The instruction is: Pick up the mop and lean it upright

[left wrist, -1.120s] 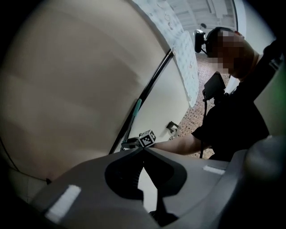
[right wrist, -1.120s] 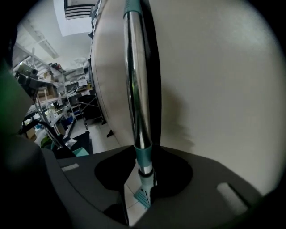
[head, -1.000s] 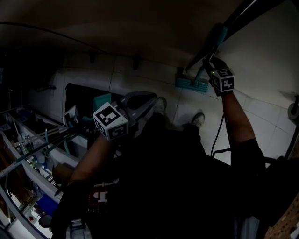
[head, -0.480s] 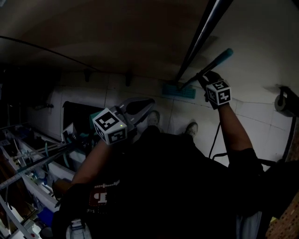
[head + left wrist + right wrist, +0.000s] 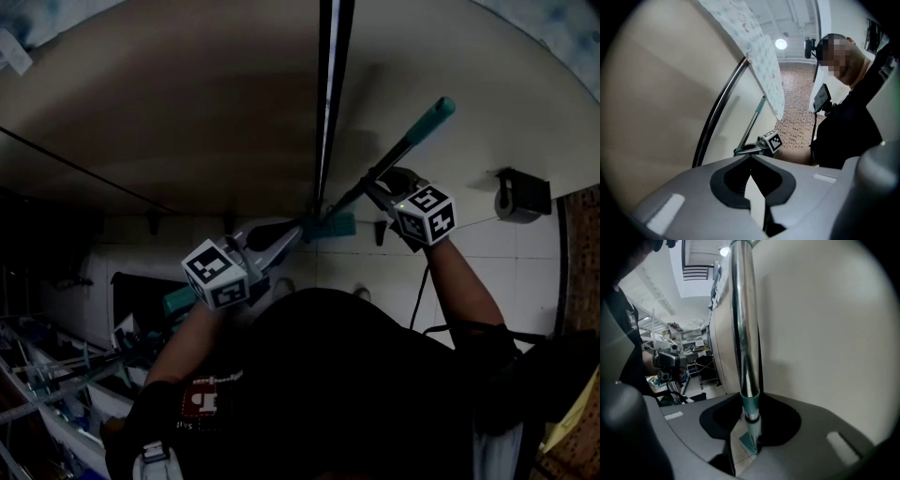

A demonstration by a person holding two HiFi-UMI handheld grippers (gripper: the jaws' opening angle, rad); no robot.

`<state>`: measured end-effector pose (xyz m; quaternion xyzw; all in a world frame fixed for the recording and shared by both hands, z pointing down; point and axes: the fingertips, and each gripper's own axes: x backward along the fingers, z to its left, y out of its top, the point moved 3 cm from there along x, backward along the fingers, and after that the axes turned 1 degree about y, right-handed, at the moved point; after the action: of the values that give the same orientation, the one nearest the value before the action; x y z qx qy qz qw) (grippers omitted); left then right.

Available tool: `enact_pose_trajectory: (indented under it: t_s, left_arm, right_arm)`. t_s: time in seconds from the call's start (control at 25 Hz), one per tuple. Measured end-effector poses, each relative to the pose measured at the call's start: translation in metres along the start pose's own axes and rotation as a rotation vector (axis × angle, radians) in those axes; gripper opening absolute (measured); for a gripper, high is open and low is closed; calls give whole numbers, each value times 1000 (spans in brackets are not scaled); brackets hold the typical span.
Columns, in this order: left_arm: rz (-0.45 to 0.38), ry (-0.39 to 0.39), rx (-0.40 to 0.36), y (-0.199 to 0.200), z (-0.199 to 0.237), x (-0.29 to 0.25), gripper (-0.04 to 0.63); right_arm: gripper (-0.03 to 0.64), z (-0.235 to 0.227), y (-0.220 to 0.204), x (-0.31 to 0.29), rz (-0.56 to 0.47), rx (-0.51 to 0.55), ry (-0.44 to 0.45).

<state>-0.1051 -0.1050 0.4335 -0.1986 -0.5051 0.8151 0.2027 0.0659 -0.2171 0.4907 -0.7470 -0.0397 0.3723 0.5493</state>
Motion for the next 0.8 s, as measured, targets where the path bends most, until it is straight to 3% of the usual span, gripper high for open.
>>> enact_pose_trajectory:
  t_s: [0.44,0.8]
  left_arm:
    - [-122,-2,-118,93,-11,-19,0]
    - [-141,1,-172,121,-21,-27,0]
  right_arm:
    - [126,11,108,83,-103,77,-8]
    - [126,16,174,145,-201,100,-65]
